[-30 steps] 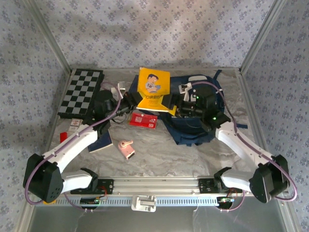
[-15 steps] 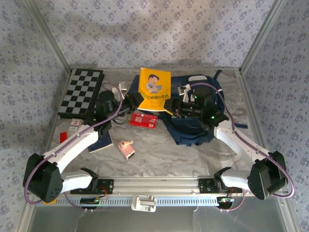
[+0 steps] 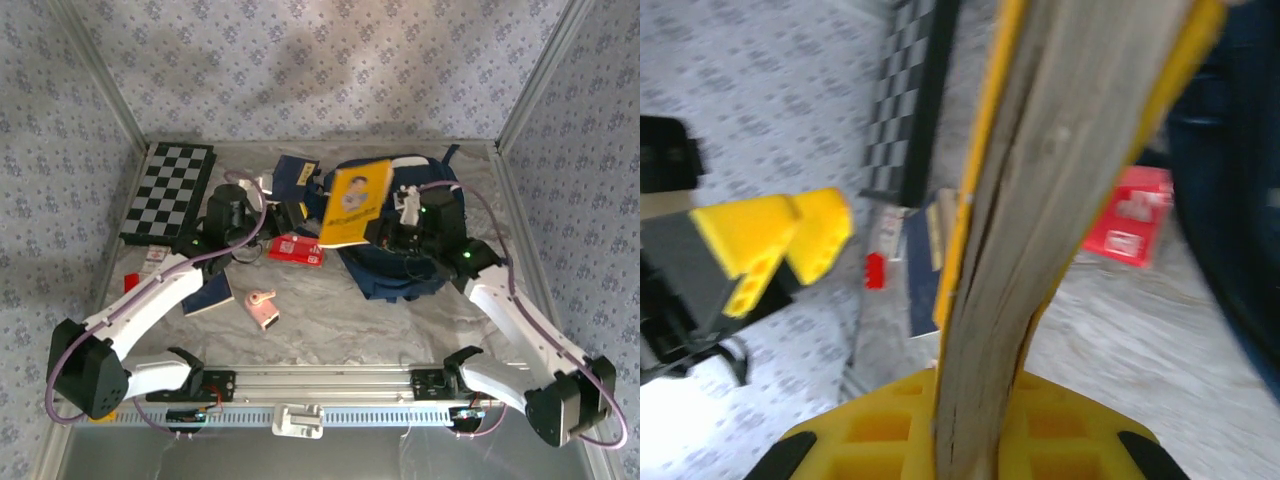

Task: Pack books, pencil case, and school supplies into a backpack

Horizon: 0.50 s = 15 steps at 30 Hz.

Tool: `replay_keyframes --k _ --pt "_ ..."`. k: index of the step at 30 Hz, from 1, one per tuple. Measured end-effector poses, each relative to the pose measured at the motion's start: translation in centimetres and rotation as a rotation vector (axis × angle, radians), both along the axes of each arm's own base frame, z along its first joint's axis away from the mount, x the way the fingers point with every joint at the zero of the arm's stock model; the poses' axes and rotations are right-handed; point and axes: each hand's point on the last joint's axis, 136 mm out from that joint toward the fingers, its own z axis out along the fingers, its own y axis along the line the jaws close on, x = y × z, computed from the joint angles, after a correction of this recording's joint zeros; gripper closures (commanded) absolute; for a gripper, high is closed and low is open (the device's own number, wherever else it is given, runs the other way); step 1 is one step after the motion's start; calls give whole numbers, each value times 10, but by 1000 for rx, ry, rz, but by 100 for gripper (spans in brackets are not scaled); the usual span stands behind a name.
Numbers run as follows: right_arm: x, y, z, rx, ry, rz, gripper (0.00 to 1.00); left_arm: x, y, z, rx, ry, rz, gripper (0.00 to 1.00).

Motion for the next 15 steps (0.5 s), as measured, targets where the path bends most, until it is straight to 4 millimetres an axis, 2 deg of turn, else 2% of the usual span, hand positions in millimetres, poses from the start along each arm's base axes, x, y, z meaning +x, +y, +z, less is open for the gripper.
replay_keyframes --k 3,6,11,15 --pt "-11 -35 -7 -69 17 -112 100 0 -14 -9 139 -91 -88 46" --pt "-29 -71 -10 -139 27 -230 100 2 -39 -34 286 -158 -211 42" --pt "-50 -115 -17 -228 44 -381 100 3 -96 -78 491 -253 -444 32" --pt "-64 -138 -29 -298 97 -459 100 1 -141 -101 599 -361 -595 28"
